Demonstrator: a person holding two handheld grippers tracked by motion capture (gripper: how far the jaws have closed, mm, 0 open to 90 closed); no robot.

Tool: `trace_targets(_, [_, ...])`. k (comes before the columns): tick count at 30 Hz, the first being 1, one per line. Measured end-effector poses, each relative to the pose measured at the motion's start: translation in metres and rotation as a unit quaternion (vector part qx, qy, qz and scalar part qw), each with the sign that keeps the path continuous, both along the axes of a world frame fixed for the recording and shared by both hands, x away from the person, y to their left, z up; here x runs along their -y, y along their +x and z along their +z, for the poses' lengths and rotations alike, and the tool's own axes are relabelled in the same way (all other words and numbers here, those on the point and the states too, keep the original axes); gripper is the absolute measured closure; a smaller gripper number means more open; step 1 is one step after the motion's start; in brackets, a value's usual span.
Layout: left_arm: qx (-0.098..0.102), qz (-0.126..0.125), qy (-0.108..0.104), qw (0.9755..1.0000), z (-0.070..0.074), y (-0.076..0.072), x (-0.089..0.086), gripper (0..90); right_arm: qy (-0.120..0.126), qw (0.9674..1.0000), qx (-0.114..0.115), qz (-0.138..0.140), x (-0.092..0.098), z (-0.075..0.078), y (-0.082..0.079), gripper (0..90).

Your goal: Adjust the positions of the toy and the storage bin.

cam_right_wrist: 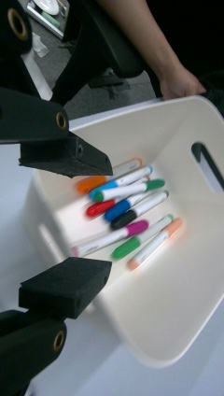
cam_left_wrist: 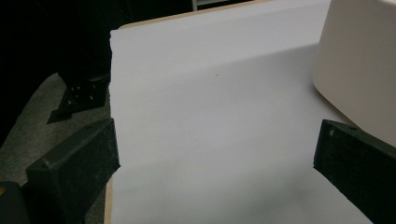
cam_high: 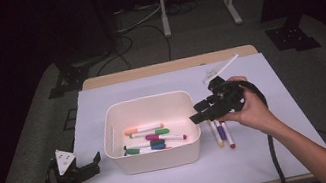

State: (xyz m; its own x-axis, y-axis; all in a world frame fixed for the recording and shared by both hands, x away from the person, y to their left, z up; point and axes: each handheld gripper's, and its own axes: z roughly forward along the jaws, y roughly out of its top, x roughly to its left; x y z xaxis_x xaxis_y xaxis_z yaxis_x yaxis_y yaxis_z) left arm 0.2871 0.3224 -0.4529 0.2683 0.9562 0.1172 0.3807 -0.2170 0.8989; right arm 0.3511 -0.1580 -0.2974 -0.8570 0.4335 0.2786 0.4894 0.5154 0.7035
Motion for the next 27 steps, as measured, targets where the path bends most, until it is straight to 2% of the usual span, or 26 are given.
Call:
trace_targets(5, [0.003, 0.002, -0.001, 1.0, 0.0, 0.0, 0.0, 0.0, 0.002, 0.9995, -0.015, -0.026, 0.026, -0.016, -0.001, 45.8])
trace_targets(9, [0.002, 0.002, 0.002, 1.0, 0.0, 0.0, 0.0, 0.0, -0.007, 0.999, -0.022, -0.039, 0.038, -0.029, -0.002, 44.7])
trace_targets(15, [0.003, 0.001, 0.002, 1.0, 0.0, 0.0, 0.0, 0.0, -0.021, 0.9977, -0.03, -0.056, 0.046, -0.048, -0.003, 43.7])
trace_targets(21, [0.003, 0.001, 0.0, 1.0, 0.0, 0.0, 0.0, 0.0, -0.033, 0.9951, -0.028, -0.089, 0.054, -0.065, -0.002, 43.8])
trace_targets(27, [0.002, 0.001, 0.001, 1.0, 0.0, 0.0, 0.0, 0.0, -0.037, 0.9929, -0.033, -0.108, 0.061, -0.08, 0.001, 44.0])
